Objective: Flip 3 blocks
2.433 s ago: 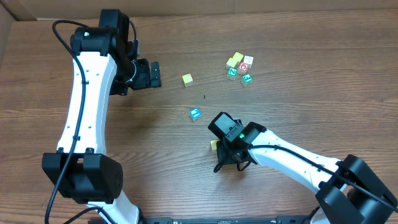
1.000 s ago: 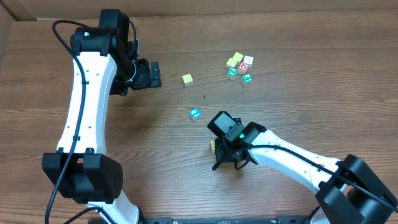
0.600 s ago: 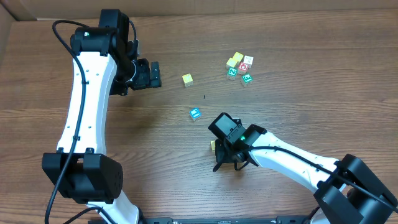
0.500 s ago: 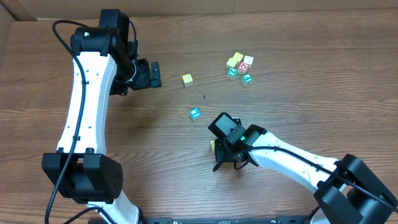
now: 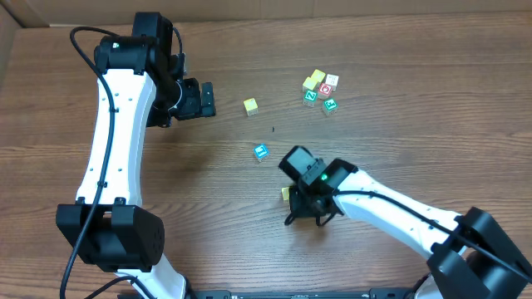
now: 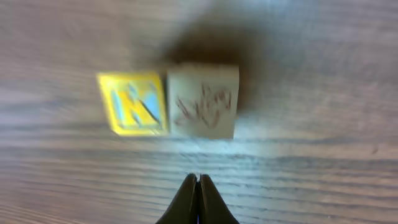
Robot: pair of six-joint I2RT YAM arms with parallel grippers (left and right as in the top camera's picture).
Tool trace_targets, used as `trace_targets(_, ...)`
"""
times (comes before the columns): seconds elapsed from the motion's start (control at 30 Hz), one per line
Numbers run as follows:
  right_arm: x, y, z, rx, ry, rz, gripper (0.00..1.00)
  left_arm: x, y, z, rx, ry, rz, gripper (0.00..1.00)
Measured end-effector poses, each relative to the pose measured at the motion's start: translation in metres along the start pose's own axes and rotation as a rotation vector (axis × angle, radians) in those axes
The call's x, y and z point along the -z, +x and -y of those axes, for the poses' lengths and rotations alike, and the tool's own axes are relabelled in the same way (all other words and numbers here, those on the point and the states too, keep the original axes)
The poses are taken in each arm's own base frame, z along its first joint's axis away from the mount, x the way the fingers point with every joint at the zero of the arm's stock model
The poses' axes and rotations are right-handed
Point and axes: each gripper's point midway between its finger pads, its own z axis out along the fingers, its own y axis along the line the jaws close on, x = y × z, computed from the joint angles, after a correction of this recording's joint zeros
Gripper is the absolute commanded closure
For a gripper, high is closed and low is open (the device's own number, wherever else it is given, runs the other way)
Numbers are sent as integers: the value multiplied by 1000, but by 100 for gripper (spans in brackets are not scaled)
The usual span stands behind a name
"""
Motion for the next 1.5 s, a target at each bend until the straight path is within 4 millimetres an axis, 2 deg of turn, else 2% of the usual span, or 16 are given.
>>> trace_targets(0.1, 10, -21, 4, -48, -30, 43, 96, 0, 0, 0, 0, 0, 0, 0)
trace_targets(0.23, 13, -46, 23, -127, -43, 94, 96, 0, 0, 0, 0, 0, 0, 0)
trace_targets(0.33, 14, -55, 31, -156, -43, 117, 96, 0, 0, 0, 0, 0, 0, 0)
trace_targets(0.57, -1, -55, 34, -155, -59, 142, 96, 0, 0, 0, 0, 0, 0, 0)
trace_targets(0.7, -10, -47, 40, -165, -53, 132, 96, 0, 0, 0, 0, 0, 0, 0)
trace_targets(0.83, -12, -46, 40, -174, -54, 131, 96, 0, 0, 0, 0, 0, 0, 0)
trace_targets(1.0, -11, -48, 29, -165, -98, 136, 96, 0, 0, 0, 0, 0, 0, 0)
trace_targets(1.2, -12, -39, 15, -126, -121, 116, 96, 0, 0, 0, 0, 0, 0, 0)
trace_targets(1.5, -12, -38, 13, -119, -124, 115, 96, 0, 0, 0, 0, 0, 0, 0)
